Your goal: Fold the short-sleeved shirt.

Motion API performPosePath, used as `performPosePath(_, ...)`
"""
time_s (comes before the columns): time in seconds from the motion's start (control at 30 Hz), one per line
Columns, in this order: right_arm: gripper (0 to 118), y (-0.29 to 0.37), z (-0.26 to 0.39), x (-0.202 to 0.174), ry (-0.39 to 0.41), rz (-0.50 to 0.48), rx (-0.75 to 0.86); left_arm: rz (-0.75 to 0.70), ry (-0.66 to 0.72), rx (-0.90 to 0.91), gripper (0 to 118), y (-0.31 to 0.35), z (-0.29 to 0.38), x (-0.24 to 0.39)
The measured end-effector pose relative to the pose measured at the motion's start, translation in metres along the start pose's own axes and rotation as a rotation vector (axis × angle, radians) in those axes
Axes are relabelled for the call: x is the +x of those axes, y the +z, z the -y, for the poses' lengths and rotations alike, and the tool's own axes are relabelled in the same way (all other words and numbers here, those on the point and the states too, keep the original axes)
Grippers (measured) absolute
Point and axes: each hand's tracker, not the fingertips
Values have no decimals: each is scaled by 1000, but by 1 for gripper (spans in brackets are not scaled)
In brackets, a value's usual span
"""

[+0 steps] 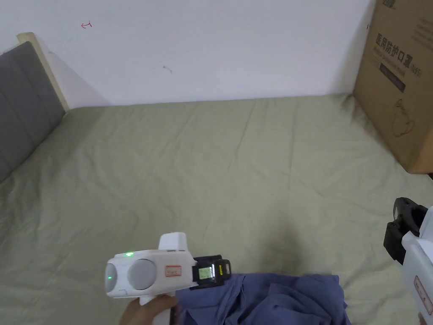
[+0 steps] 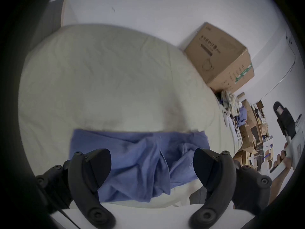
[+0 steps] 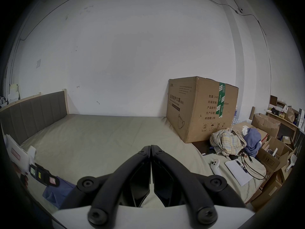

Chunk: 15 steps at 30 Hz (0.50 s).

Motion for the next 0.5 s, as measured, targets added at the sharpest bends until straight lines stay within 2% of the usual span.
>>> performPosePath(0.07, 0, -2, -3, -1, 4, -8, 7, -69, -37, 63, 98, 18, -1, -9)
performPosePath(0.1, 0, -3, -4, -1, 6, -10, 10, -105, -54, 89, 89, 23, 0, -15)
performPosePath(0.17, 0, -5, -5, -2, 8, -14, 14, -169, -82, 147, 53, 29, 4, -27)
performPosePath(0.23, 0, -8, -3, 1, 8, -16, 15, -207, -131, 185, 8, 29, 13, -38)
performPosePath(0.27, 0, -9, -2, 1, 6, -18, 14, -215, -152, 210, 2, 28, 18, -43)
performPosePath(0.3, 0, -10, -2, 1, 6, -19, 14, -246, -166, 214, 1, 24, 24, -47)
performPosePath(0.5, 0, -9, -1, 1, 5, -17, 0, -219, -148, 133, 1, -9, 57, -71)
